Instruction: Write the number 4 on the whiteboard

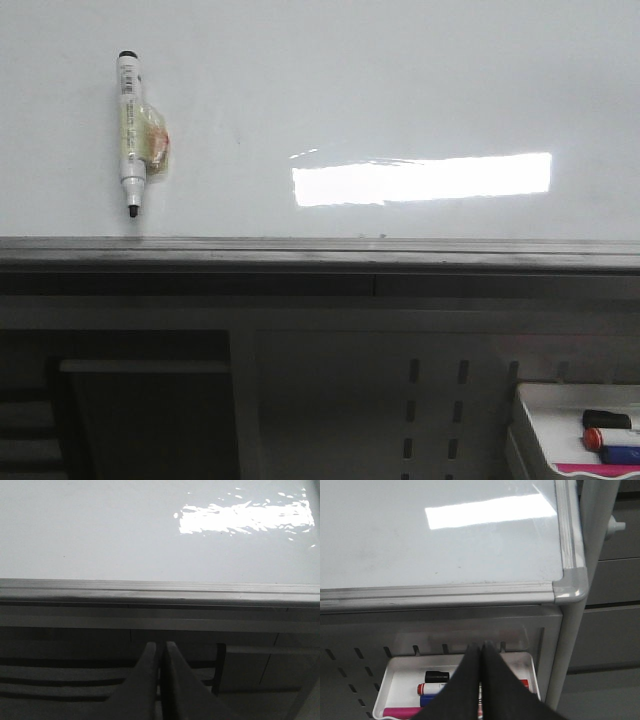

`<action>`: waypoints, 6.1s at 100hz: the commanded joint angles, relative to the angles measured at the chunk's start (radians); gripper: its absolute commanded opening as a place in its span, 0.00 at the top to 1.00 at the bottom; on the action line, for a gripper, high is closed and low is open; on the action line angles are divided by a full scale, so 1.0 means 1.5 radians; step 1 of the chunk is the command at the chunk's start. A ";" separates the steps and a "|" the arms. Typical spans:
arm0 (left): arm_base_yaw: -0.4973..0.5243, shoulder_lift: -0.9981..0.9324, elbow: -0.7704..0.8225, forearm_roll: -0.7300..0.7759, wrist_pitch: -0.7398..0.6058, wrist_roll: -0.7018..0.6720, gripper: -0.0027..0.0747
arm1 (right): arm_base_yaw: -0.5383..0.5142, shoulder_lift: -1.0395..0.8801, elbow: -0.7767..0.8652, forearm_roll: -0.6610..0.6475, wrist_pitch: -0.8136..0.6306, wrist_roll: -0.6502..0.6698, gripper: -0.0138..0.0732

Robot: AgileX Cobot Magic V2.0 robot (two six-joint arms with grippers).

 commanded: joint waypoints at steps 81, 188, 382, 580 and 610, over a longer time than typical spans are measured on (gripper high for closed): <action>-0.005 -0.017 0.023 0.000 -0.040 -0.002 0.99 | -0.005 -0.011 0.013 -0.011 -0.012 -0.001 0.92; -0.007 0.021 -0.054 -0.009 -0.122 -0.002 0.99 | -0.005 0.049 -0.041 0.095 -0.098 -0.001 0.92; -0.434 0.899 -0.295 -0.226 -0.653 -0.020 0.41 | 0.012 0.321 -0.167 0.125 -0.047 -0.001 0.92; -0.434 0.682 -0.254 0.576 -0.582 -0.020 0.99 | 0.640 0.703 -0.523 0.124 -0.115 -0.131 0.39; -0.434 0.682 -0.254 0.576 -0.582 -0.020 0.99 | 0.640 0.724 -0.523 0.124 -0.140 -0.131 0.45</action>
